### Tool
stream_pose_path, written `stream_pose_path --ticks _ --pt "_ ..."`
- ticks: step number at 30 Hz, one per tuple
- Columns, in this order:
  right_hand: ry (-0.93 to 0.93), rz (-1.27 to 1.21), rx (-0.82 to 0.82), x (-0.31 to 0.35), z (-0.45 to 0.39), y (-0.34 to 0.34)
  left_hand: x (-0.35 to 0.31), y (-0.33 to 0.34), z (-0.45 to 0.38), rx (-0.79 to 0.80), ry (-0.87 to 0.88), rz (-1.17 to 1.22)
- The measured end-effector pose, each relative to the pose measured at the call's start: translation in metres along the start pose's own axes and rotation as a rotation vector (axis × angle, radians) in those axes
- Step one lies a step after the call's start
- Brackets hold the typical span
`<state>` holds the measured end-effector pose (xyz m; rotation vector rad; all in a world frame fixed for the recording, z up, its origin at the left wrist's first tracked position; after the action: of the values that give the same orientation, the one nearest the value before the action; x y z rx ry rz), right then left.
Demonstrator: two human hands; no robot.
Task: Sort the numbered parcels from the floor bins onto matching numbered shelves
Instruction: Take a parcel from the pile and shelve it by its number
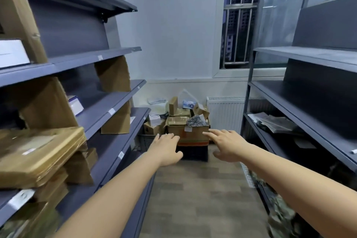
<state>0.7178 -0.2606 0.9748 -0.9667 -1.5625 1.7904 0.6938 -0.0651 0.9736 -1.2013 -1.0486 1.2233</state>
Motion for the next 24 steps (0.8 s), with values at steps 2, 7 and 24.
stream_pose_path --ticks 2,7,24 --pt "0.007 -0.006 0.013 -0.024 -0.044 -0.002 0.012 -0.010 -0.053 0.009 0.004 -0.017" --pt "0.046 -0.045 0.016 -0.088 -0.140 0.008 0.026 -0.025 -0.179 0.007 0.038 -0.051" --pt "-0.030 -0.102 0.050 -0.330 -0.467 0.069 0.038 -0.023 -0.567 0.067 -0.034 -0.007"
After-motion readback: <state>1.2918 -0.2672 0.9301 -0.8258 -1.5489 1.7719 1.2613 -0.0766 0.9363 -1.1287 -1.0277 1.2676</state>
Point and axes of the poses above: each hand's wrist, its own z-axis away from the middle knuckle, its own y-axis out of the palm, x = y × z, the point moved 4 cm from there along -z, towards the middle knuckle, and after that the axes turned 8 degrees about -y, right-handed, at the moved point
